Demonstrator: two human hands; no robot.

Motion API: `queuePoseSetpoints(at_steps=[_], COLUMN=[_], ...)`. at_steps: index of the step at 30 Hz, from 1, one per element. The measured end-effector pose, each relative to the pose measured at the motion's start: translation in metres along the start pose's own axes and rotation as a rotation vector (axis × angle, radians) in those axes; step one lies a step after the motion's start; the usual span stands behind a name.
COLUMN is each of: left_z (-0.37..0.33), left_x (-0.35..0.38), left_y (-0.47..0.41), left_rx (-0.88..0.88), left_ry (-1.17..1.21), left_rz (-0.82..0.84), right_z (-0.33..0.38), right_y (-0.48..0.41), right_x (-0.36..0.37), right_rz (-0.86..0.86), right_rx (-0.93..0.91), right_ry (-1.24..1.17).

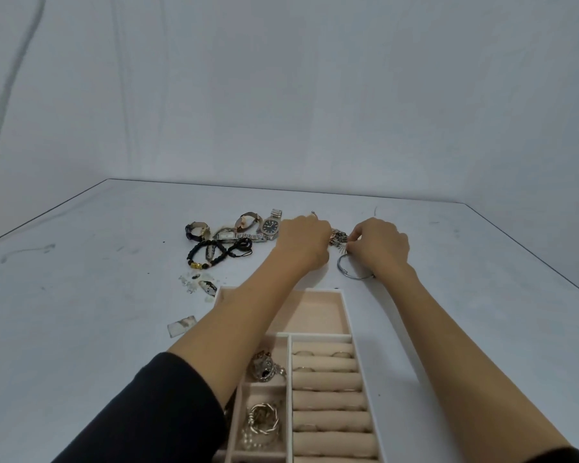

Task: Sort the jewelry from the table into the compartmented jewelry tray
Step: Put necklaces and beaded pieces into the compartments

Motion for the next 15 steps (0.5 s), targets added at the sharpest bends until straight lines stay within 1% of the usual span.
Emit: queuePoseSetpoints(at_steps=[5, 9, 13, 15], left_z=[0.022, 0.034, 0.033, 0.033], left_x=[-0.004, -0.003, -0.001, 0.000], left_y=[0.004, 0.009, 0.007, 0.005], left_rx=[-0.073, -0.081, -0.087, -0.092], left_ry=[0.146, 0.170, 0.168, 0.170], left_rz=[0.058, 0.073, 0.062, 0.066], right_z=[-0.001, 0.001, 0.000, -0.003], right_y=[-0.001, -0.001, 0.000, -0.002], right_x=[0.001, -0.003, -0.004, -0.003], right_rz=[0.022, 0.066, 0.052, 0.084], right_rx=[0.003, 0.011, 0.017, 0.038], right_ry=[-0.014, -0.035, -0.063, -0.098])
Point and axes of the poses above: each hand's wrist, its own y-axis away from the middle knuckle, its own x-axis out of the palm, z = x × y, the point moved 3 cm from there along -y, towards the middle knuckle, and after that the axes turned 5 degrees about -z, right-handed, at the moved point
